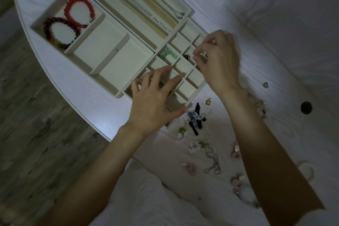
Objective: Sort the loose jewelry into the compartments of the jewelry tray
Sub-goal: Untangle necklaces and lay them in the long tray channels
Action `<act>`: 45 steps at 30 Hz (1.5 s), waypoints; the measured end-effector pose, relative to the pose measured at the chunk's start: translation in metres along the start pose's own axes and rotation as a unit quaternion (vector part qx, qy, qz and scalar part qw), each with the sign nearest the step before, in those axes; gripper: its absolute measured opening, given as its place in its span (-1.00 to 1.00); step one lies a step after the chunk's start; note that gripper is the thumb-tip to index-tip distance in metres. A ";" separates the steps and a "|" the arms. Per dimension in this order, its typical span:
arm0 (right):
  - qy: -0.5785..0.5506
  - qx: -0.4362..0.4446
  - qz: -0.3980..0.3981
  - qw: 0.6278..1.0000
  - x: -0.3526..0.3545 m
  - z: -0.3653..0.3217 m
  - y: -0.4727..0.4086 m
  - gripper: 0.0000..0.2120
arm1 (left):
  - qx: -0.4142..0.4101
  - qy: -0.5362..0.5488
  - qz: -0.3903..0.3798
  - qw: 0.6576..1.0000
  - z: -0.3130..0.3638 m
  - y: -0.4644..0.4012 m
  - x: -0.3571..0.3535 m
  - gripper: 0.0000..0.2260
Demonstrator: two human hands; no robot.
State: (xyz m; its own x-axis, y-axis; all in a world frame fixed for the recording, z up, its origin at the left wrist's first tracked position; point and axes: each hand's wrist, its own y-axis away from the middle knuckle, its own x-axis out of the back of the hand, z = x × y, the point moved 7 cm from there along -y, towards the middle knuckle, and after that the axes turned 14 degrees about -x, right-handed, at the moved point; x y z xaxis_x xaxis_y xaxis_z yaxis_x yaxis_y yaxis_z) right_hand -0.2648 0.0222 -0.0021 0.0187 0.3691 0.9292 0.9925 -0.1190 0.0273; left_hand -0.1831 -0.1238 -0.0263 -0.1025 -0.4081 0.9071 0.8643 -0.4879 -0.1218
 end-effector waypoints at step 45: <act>-0.076 -0.122 0.021 0.989 0.050 0.065 0.107 -0.81 | -0.012 -0.030 -0.041 0.999 0.007 -0.001 -0.006 -0.32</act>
State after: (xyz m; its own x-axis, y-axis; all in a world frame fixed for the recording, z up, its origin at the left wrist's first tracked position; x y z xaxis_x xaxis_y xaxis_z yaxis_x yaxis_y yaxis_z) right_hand -0.1498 0.0877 0.0236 0.0958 0.4918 0.8654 0.9320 -0.3497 0.0956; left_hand -0.1797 -0.1158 -0.0295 -0.1418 -0.3197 0.9368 0.8424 -0.5360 -0.0554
